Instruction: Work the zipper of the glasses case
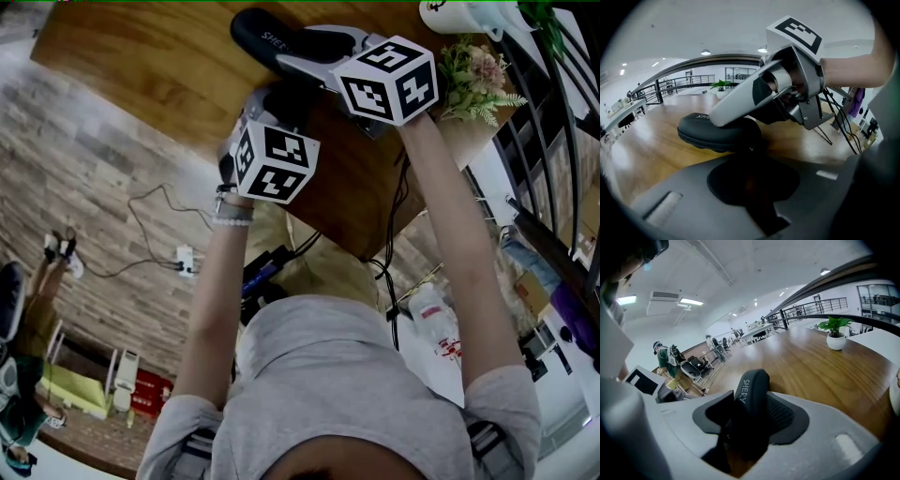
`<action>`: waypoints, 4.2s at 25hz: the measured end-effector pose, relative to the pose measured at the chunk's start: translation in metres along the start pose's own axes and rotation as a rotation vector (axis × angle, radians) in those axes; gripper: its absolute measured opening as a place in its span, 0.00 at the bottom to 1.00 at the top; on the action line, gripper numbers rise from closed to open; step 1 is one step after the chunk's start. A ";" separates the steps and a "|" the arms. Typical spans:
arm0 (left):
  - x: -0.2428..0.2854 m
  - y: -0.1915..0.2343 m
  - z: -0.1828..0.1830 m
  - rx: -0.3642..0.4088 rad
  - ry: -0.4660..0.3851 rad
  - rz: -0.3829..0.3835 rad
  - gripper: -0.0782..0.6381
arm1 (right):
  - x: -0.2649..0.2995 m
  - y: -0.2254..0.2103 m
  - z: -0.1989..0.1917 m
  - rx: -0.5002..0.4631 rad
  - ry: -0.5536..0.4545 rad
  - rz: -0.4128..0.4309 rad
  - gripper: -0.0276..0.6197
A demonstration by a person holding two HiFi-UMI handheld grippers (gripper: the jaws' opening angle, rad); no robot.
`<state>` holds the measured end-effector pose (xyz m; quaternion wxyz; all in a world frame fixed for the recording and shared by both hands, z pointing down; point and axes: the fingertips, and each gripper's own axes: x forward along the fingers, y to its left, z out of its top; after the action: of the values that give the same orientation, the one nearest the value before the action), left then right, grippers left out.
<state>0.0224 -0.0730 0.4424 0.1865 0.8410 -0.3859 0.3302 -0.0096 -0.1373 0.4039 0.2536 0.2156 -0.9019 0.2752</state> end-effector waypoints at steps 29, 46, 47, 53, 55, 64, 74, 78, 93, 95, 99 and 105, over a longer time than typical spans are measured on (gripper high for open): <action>-0.012 0.034 -0.003 -0.077 -0.017 0.059 0.14 | 0.002 0.003 -0.004 -0.100 0.021 -0.031 0.38; -0.016 0.088 -0.003 -0.056 0.017 0.156 0.15 | 0.000 0.006 -0.005 -0.120 0.026 -0.037 0.38; -0.016 0.092 -0.002 -0.050 0.014 0.160 0.14 | 0.000 0.006 -0.005 -0.120 0.025 -0.037 0.38; -0.014 0.118 0.001 -0.061 0.016 0.188 0.14 | 0.000 0.007 -0.006 -0.130 0.024 -0.035 0.38; -0.013 0.125 0.002 -0.055 0.020 0.197 0.14 | 0.001 0.008 -0.006 -0.132 0.024 -0.035 0.38; -0.006 0.143 0.008 0.008 0.018 0.206 0.15 | 0.000 0.007 -0.005 -0.132 0.014 -0.038 0.38; -0.017 0.126 0.007 -0.014 -0.042 0.144 0.27 | -0.004 0.001 -0.005 -0.118 -0.043 -0.098 0.39; -0.039 0.114 0.016 -0.017 -0.091 0.156 0.21 | -0.020 0.001 0.004 -0.135 -0.103 -0.195 0.29; -0.145 0.053 0.085 0.067 -0.341 0.091 0.13 | -0.132 0.051 0.032 -0.177 -0.320 -0.466 0.05; -0.156 0.047 0.090 0.085 -0.363 0.084 0.13 | -0.144 0.058 0.034 -0.169 -0.348 -0.483 0.05; -0.180 0.040 0.099 0.110 -0.404 0.101 0.13 | -0.171 0.072 0.037 -0.155 -0.404 -0.510 0.05; -0.206 0.029 0.095 0.127 -0.418 0.107 0.13 | -0.203 0.087 0.033 -0.125 -0.455 -0.548 0.05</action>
<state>-0.0601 -0.0372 0.2324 0.0316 0.8796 -0.4385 0.1817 0.0912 -0.0414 0.2298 0.1232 0.4891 -0.8591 0.0865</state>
